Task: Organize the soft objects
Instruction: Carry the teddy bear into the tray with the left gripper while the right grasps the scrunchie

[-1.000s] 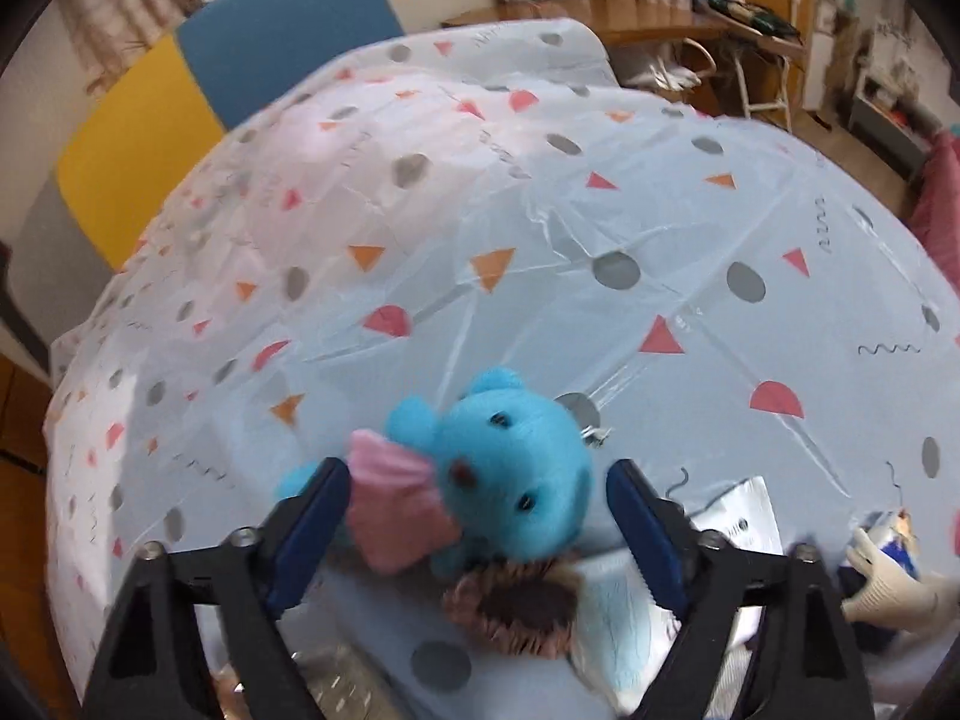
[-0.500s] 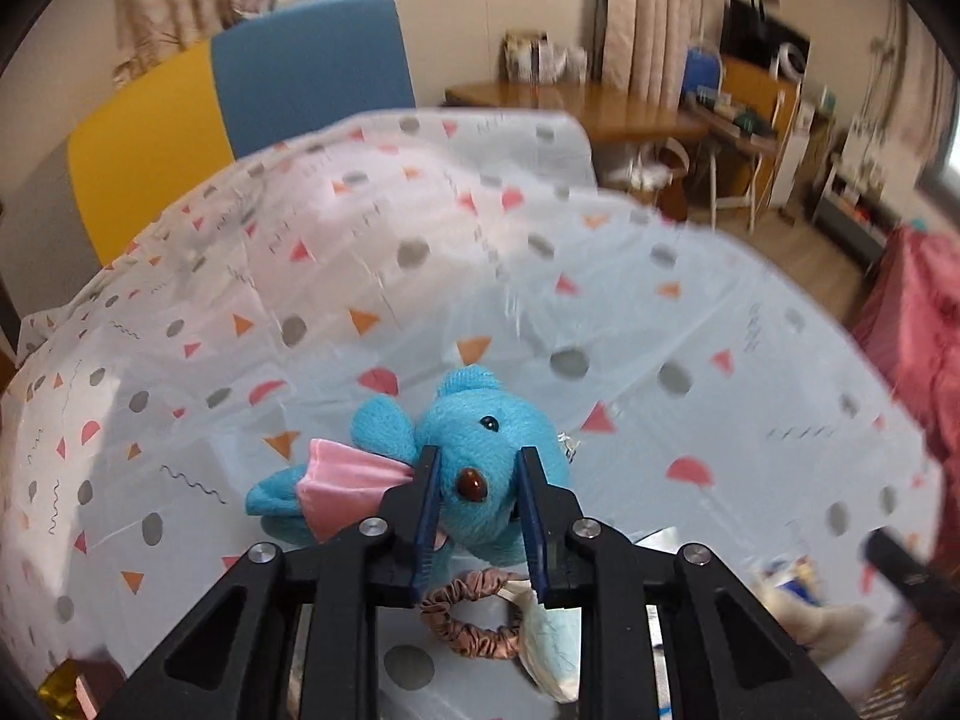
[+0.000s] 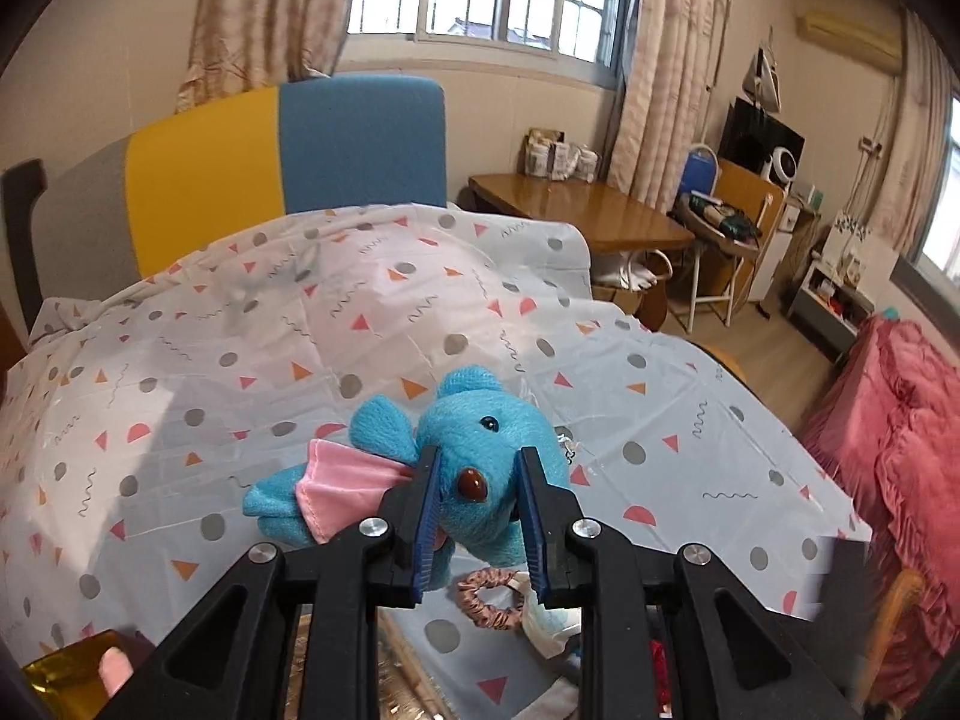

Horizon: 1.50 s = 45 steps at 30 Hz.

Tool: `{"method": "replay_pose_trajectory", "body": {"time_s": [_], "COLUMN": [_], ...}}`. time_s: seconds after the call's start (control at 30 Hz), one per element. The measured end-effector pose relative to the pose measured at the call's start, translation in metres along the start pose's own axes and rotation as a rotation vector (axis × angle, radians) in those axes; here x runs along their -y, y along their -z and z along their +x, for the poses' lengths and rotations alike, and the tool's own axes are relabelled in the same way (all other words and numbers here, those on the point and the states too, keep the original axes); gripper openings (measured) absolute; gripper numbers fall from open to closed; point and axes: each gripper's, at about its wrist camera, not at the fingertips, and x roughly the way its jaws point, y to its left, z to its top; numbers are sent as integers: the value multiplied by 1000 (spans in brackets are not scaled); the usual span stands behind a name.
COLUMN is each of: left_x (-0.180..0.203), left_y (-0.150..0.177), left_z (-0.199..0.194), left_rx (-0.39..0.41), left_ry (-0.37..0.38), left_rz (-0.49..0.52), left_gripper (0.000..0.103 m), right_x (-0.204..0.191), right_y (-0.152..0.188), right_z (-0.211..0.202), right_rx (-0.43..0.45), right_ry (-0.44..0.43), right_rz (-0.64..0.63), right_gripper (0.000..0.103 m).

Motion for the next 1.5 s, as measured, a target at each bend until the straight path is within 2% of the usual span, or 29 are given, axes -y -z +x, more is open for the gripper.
{"method": "replay_pose_trajectory", "body": {"time_s": [0.07,0.17,0.23,0.3,0.5,0.53,0.6,0.7,0.93,1.13,1.2,1.37,1.5], "left_x": [-8,-17,-21,-26,-59,-64,-81,-104,-158,-215,-238,-286,-304], "left_y": [0,-2,-2,-2,-4,-4,-2,1,19,65,90,154,199], "left_z": [-7,-11,-14,-18,-35,-38,-47,-62,-114,-162,-175,-183,-166], "left_rx": [4,-2,-4,6,46,52,68,91,167,199,187,123,43], "left_ry": [3,12,20,18,-14,-20,-37,-61,-144,-232,-263,-323,-341], "left_rz": [-14,-25,-33,-44,-116,-127,-164,-211,-277,-356,-406,-539,-598], "left_gripper": [25,25,25,25,25,25,25,25,25,25,25,25,25], "right_x": [-21,-37,-41,-41,-33,-30,-28,-25,-22,-24,-24,-33,-39], "right_y": [-8,-14,-20,-23,-25,-25,-23,-24,-17,-12,-12,-3,1], "right_z": [27,65,93,113,154,160,164,165,162,158,158,150,147], "right_rx": [-67,-154,-213,-265,-350,-362,-356,-344,-351,-368,-378,-355,-346], "right_ry": [-11,39,78,76,99,92,109,119,73,78,81,113,137], "right_rz": [-127,-262,-324,-346,-348,-334,-330,-310,-237,-187,-183,-223,-225], "right_gripper": [48,48,50,50,49,44,28,16,16,16,16,16,16]}}
